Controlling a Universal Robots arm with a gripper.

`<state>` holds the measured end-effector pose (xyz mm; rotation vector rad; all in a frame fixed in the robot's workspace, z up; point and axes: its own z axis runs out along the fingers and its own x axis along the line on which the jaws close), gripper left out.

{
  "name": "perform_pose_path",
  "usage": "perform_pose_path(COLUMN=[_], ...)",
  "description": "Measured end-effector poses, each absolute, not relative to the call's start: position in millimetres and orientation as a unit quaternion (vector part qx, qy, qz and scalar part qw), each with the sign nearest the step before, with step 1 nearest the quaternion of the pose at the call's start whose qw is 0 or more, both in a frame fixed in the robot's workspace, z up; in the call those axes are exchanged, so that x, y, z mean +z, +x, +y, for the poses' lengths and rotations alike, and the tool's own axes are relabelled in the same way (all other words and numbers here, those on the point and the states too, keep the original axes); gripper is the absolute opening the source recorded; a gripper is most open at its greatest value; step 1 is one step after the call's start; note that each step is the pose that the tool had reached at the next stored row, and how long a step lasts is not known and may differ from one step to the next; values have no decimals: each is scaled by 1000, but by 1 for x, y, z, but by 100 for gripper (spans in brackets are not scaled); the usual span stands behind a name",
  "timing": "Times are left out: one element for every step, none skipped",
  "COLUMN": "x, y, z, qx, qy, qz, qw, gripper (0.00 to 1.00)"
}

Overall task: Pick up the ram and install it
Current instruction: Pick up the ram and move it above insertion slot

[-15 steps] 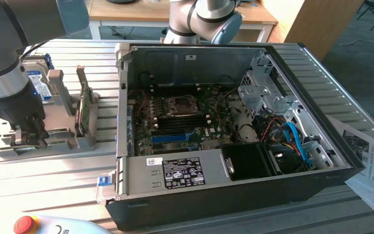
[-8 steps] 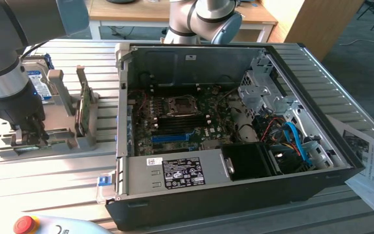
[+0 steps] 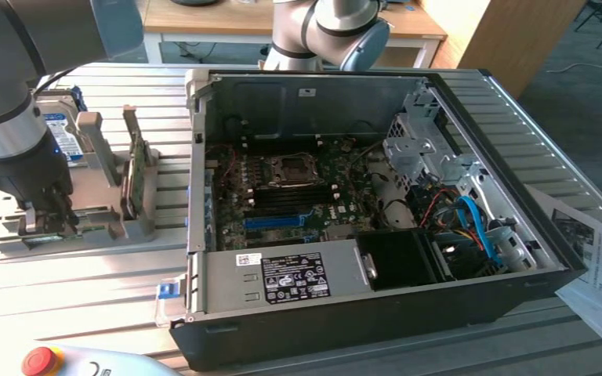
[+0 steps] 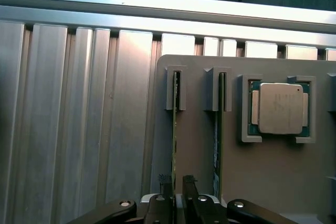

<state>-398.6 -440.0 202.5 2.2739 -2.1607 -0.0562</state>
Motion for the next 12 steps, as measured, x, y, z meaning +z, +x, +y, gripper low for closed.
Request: perform_pose_path(x=[202, 202, 202, 202, 202, 202, 202, 202, 202, 202, 202, 202], y=[-399, -399, -399, -399, -399, -399, -399, -399, -399, -399, -399, -399], z=[-440, -440, -440, -440, -440, -440, -440, -440, -440, -440, -440, -440], qx=[-18, -18, -18, -18, -18, -18, -18, -18, -18, -18, -18, -18], qy=[725, 725, 725, 725, 725, 725, 725, 725, 726, 726, 726, 726], qz=[-689, -689, -689, -689, -689, -689, -689, -688, -688, -687, -687, -687], qw=[2, 2, 2, 2, 2, 2, 2, 2, 2, 2, 2, 2], gripper=[22, 22, 22, 22, 22, 22, 22, 22, 22, 22, 22, 22])
